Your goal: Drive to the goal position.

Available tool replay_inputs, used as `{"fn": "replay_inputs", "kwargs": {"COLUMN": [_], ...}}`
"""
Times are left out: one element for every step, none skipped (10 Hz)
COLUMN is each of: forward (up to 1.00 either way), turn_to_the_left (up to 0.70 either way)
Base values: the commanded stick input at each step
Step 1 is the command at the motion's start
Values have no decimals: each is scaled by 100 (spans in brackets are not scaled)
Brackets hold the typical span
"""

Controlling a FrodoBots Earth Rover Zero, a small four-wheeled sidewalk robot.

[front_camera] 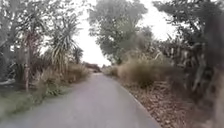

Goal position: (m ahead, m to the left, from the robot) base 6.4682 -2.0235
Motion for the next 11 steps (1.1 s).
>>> {"fn": "replay_inputs", "kwargs": {"forward": [70, 70, 70, 70, 70, 70, 70, 70, 70, 70, 70], "turn_to_the_left": [0, 0, 5, 17, 28, 0, 0, 0, 0, 0, 0]}}
